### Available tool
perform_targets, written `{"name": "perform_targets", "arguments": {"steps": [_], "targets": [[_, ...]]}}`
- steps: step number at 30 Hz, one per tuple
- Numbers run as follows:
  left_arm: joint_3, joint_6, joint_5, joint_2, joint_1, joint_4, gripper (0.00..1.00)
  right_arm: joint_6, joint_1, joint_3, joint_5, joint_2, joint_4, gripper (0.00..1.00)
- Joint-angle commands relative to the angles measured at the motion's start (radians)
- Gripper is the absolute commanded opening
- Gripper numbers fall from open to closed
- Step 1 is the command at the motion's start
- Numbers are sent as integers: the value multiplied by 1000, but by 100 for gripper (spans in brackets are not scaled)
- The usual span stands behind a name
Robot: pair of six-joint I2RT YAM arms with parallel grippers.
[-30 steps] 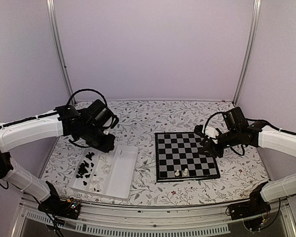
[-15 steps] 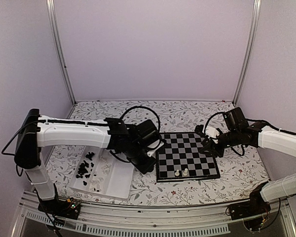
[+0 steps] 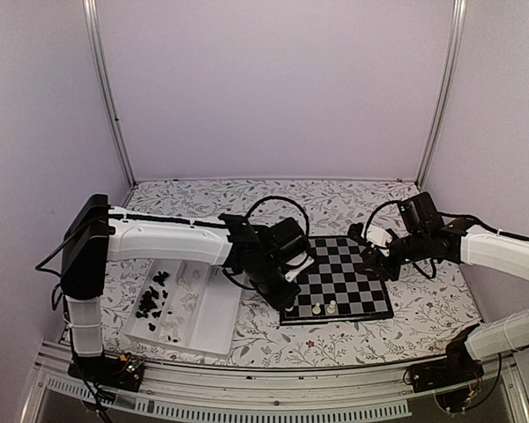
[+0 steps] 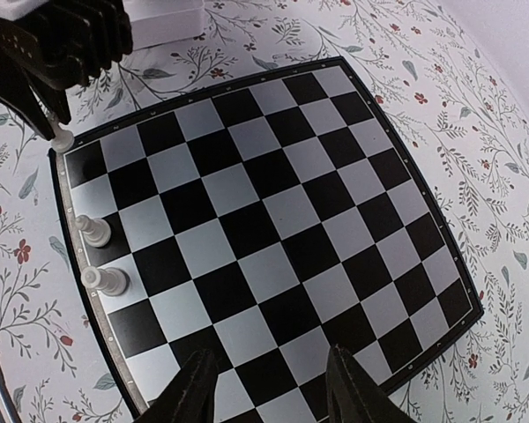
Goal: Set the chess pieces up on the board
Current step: Place the chess piece on the chessboard.
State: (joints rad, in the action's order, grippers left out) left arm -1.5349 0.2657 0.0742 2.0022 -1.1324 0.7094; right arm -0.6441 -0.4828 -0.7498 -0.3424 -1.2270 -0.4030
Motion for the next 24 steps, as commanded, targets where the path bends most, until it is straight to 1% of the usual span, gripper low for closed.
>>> {"name": "perform_targets", "arguments": {"steps": [1,8,16,19,24], "targets": [[-31,-17,27,31,-4,-18,13,-3,6,7,5,-9,16,45],[-37,-8,30,67,-4,-30,14,-5,7,10,5,-9,16,45],[-53,-1,-20,90,-3,-15,15,-5,7,10,2,-9,12,45],[-60,-1,-15,96,-4,-13,21,-5,7,10,0,-9,11,45],[-69,1,-16,90,-3,-2,28,-5,7,10,0,-11,9,45]]}}
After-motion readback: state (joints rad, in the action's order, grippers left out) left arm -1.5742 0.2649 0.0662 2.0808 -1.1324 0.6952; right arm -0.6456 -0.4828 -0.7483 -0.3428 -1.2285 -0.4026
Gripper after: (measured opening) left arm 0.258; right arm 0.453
